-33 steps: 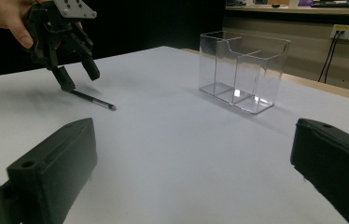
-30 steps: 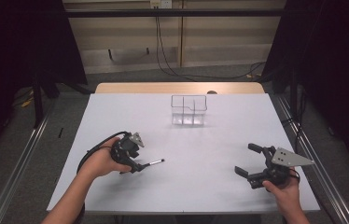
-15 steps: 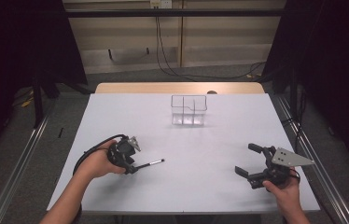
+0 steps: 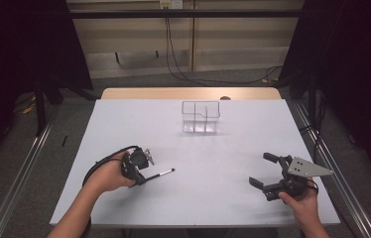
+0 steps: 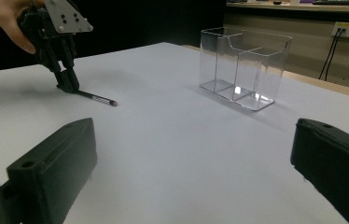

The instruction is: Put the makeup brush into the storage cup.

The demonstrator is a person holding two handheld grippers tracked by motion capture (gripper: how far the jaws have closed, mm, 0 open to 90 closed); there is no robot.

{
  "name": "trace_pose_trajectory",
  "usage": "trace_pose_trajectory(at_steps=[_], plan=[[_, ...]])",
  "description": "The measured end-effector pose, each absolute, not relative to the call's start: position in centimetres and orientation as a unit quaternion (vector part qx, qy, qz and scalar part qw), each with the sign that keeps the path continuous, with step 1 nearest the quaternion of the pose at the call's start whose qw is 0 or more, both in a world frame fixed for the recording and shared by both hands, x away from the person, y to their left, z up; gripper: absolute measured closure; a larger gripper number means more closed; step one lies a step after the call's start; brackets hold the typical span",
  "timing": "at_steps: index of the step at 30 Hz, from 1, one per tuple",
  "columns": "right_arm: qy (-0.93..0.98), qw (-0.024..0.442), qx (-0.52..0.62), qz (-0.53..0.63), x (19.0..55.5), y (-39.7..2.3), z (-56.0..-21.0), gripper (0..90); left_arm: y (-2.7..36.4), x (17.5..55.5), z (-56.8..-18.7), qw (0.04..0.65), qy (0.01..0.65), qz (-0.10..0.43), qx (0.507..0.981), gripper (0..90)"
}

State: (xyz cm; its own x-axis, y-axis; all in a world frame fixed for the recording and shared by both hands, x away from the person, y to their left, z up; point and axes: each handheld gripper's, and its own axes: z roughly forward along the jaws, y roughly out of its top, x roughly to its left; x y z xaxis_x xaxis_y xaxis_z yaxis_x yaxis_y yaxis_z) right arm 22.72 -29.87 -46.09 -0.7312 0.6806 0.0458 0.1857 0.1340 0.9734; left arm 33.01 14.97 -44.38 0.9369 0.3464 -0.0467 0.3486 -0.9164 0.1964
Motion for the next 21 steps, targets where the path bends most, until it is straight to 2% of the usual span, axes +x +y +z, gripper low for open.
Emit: trace_pose_trajectory(at_steps=[6,17,21], plan=[[0.722,0.210,0.300,0.587,22.75,-29.88,-46.09,0.0,15.54,32.90,-44.32,0.126,0.214,-0.007,0.968,84.2],[0.722,0.210,0.301,0.586,22.70,-29.84,-46.09,0.0,15.83,33.15,-43.63,0.243,0.255,-0.015,0.936,84.2],[0.722,0.209,0.302,0.587,22.74,-29.86,-46.13,0.0,15.77,33.09,-43.42,0.286,0.264,-0.002,0.921,84.2]])
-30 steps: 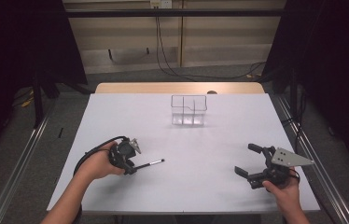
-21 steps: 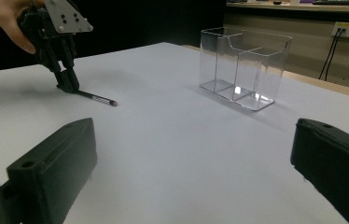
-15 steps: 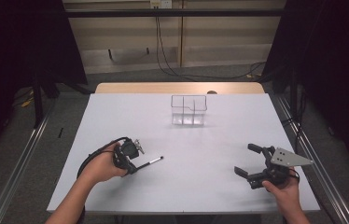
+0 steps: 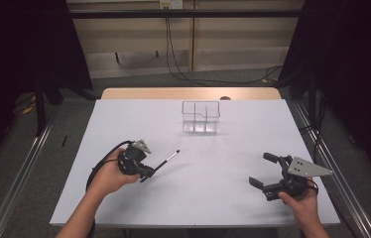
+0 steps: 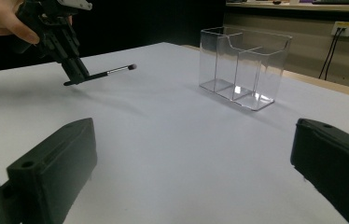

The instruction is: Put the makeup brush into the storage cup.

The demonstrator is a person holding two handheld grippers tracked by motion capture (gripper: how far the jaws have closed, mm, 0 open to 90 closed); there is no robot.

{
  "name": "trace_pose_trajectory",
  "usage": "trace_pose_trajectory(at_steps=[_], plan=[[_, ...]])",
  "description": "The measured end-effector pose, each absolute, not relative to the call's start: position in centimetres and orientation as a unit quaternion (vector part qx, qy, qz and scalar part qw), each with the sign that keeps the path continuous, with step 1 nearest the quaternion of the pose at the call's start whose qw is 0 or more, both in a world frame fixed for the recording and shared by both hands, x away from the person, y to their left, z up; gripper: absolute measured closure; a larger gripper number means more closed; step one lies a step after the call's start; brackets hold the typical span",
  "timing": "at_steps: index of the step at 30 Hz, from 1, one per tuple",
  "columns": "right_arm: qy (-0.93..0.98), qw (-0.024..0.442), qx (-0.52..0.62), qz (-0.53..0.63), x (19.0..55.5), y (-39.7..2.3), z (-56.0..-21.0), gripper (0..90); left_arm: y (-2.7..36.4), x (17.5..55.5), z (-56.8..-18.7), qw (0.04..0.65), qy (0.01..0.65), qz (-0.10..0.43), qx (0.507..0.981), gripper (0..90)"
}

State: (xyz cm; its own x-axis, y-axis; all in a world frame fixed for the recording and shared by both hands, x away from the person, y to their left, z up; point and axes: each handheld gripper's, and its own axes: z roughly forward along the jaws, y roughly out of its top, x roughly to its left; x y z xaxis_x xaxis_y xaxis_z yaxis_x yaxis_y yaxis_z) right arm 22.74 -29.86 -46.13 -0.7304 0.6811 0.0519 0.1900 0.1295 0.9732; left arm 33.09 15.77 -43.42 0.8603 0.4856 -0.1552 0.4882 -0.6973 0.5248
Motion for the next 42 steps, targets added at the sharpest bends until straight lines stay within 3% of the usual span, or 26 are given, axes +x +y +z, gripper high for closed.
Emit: trace_pose_trajectory(at_steps=[22,31,42], plan=[[0.722,0.208,0.302,0.586,22.7,-29.8,-46.2,0.0,15.2,32.4,-43.5,0.472,0.289,0.022,0.833,84.2],[0.723,0.208,0.303,0.585,22.8,-29.7,-46.2,0.0,14.3,31.8,-43.5,0.507,0.280,0.062,0.812,84.2],[0.724,0.208,0.300,0.585,22.9,-29.4,-46.2,0.0,12.5,31.6,-43.5,0.541,0.268,0.057,0.795,84.2]])
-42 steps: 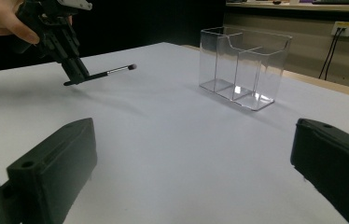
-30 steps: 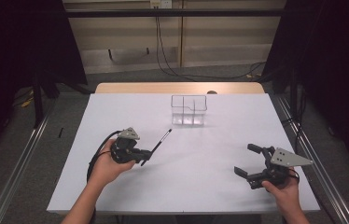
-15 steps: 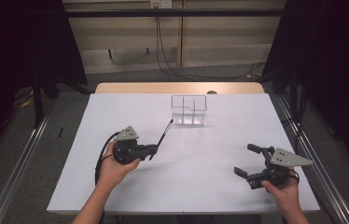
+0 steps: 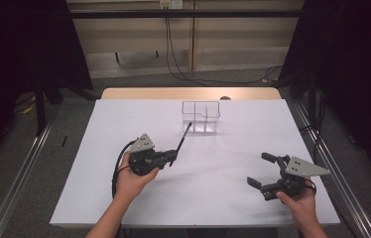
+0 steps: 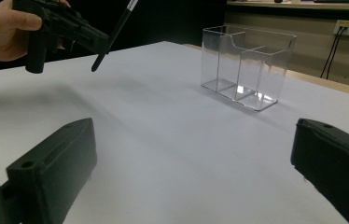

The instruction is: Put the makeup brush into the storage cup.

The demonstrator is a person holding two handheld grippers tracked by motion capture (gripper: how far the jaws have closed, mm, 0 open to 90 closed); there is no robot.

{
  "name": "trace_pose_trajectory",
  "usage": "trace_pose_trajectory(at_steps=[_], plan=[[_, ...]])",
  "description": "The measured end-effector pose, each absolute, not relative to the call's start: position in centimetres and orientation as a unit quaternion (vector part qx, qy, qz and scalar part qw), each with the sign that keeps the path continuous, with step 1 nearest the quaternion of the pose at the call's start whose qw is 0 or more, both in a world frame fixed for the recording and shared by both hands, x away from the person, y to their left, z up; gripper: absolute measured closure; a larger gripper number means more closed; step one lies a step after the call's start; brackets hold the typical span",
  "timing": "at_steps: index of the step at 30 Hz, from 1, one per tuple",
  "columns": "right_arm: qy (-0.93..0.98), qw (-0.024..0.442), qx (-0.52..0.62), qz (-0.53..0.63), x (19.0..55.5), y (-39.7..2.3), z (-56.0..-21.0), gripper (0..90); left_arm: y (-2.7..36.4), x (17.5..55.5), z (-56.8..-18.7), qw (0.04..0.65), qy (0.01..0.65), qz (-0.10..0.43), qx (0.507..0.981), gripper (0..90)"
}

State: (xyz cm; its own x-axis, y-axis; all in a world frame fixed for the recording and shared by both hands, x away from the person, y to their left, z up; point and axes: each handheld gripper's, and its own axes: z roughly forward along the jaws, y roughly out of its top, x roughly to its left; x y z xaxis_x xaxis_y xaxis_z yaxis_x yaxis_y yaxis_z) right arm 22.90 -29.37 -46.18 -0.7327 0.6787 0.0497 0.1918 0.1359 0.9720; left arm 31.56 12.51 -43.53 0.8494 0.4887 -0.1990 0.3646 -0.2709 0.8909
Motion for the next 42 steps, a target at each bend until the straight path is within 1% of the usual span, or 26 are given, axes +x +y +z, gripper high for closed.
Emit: trace_pose_trajectory(at_steps=[9,21,37,42], plan=[[0.727,0.207,0.298,0.583,23.0,-28.9,-46.2,0.0,11.6,31.4,-44.0,0.555,0.260,0.044,0.789,84.2],[0.723,0.204,0.304,0.585,22.8,-28.5,-46.1,0.0,10.6,31.1,-44.3,0.566,0.249,0.041,0.785,84.2],[0.724,0.197,0.311,0.583,23.6,-27.2,-44.8,0.0,10.1,31.0,-44.6,0.575,0.240,0.033,0.782,84.2],[0.724,0.188,0.315,0.584,24.1,-26.8,-44.7,0.0,10.0,31.1,-44.6,0.577,0.242,0.033,0.779,84.2]])
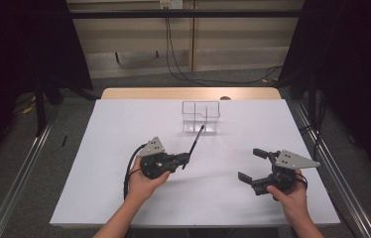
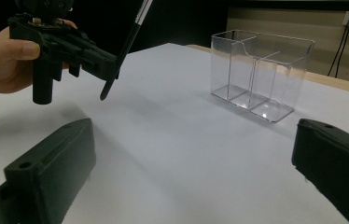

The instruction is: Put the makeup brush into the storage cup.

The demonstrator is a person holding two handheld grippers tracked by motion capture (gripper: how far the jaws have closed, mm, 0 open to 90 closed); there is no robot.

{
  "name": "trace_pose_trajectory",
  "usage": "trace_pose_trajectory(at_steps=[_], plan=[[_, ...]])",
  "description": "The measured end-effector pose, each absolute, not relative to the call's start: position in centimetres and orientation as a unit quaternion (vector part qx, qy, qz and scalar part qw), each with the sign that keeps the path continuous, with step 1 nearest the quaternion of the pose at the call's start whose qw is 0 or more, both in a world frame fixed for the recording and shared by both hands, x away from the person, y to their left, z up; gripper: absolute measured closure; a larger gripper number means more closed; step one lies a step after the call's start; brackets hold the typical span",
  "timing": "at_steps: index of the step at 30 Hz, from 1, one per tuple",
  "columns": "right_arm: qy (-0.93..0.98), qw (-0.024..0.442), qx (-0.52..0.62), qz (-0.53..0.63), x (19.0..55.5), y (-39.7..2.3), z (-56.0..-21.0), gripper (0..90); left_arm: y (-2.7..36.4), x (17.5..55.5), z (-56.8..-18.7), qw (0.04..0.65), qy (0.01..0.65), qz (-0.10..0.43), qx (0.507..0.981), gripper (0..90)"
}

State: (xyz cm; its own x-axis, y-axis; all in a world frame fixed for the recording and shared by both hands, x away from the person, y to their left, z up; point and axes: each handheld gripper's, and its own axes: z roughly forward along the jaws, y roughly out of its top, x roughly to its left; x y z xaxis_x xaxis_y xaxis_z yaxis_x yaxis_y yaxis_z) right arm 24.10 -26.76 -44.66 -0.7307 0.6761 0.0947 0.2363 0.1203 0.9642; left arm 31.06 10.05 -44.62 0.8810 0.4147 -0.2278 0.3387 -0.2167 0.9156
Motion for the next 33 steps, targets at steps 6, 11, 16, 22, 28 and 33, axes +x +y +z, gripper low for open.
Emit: trace_pose_trajectory(at_steps=[6,11,16,22,28,33], plan=[[0.728,0.185,0.312,0.582,25.0,-25.9,-44.5,0.0,9.9,31.1,-44.7,0.579,0.239,0.033,0.779,84.2],[0.728,0.183,0.309,0.585,25.5,-25.4,-44.1,0.0,9.9,31.1,-44.6,0.581,0.239,0.032,0.778,84.2],[0.724,0.177,0.306,0.593,26.2,-24.9,-43.6,0.0,9.8,31.1,-44.5,0.583,0.235,0.033,0.777,84.2],[0.726,0.169,0.301,0.596,26.9,-23.6,-43.6,0.0,9.7,31.0,-44.5,0.583,0.235,0.035,0.777,84.2],[0.725,0.152,0.297,0.603,27.4,-21.9,-43.5,0.0,9.7,31.0,-44.5,0.583,0.231,0.035,0.778,84.2],[0.718,0.149,0.302,0.609,27.8,-20.8,-43.2,0.0,9.7,30.9,-44.5,0.582,0.231,0.034,0.779,84.2]])
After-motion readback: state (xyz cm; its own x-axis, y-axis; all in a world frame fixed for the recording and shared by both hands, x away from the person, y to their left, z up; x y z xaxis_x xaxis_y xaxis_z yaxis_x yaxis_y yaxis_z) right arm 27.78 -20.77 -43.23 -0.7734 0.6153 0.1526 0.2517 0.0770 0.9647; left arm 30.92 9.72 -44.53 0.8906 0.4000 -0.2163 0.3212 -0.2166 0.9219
